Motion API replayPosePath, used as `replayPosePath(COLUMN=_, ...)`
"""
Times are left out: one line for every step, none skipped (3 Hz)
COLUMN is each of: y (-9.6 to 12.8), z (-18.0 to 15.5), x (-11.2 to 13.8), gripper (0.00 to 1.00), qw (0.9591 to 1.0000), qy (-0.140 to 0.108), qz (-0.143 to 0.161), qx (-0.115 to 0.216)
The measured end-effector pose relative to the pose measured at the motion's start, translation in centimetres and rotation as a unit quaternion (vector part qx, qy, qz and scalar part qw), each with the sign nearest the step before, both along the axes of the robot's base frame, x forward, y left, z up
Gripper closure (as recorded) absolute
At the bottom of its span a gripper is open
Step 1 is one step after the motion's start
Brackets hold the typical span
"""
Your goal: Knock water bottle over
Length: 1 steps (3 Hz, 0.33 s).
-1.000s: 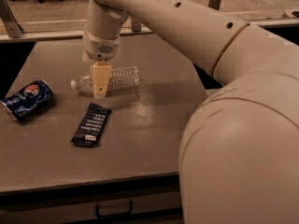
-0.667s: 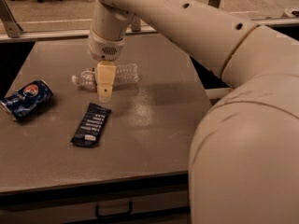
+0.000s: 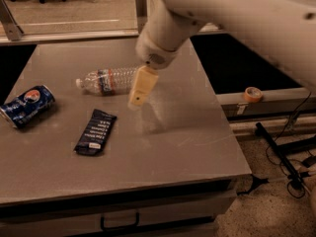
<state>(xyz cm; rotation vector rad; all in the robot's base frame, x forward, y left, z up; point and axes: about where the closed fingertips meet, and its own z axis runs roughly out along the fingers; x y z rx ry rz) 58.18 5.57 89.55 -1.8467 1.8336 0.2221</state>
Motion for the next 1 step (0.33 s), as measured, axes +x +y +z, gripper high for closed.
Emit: replayPosePath(y=-3.90, z=1.61, x=-1.37, gripper=0.00, qw=0.9965, qy=-0.021, qz=-0.079, qx=0.018)
